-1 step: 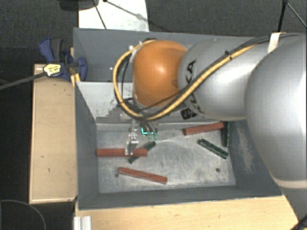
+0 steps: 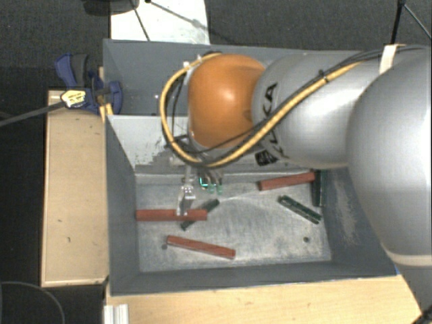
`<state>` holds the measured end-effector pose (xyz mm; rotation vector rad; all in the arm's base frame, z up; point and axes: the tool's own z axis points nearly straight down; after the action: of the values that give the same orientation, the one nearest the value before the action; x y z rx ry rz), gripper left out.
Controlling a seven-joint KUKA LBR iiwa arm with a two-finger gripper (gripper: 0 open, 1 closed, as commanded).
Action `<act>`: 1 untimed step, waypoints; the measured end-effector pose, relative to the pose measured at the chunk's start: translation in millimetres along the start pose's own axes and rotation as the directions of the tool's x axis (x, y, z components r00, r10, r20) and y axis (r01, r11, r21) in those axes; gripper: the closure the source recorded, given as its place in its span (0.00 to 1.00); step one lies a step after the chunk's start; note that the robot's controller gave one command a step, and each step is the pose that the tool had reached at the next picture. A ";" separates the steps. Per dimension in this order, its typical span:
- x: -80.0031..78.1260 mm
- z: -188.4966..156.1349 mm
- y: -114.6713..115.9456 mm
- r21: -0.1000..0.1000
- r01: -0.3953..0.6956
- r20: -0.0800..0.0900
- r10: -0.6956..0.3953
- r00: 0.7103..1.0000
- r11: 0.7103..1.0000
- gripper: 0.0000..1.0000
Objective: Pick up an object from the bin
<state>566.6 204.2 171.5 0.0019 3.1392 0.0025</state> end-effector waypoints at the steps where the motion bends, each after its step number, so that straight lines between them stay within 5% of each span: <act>1: 8.5 99.2 -3.2 -0.001 0.013 0.001 -0.013 1.000 1.000 1.00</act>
Offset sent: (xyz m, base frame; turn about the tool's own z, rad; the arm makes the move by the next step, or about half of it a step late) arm 0.0000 0.0000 0.0000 0.0000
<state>558.3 201.2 72.2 -0.0187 3.1380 0.0038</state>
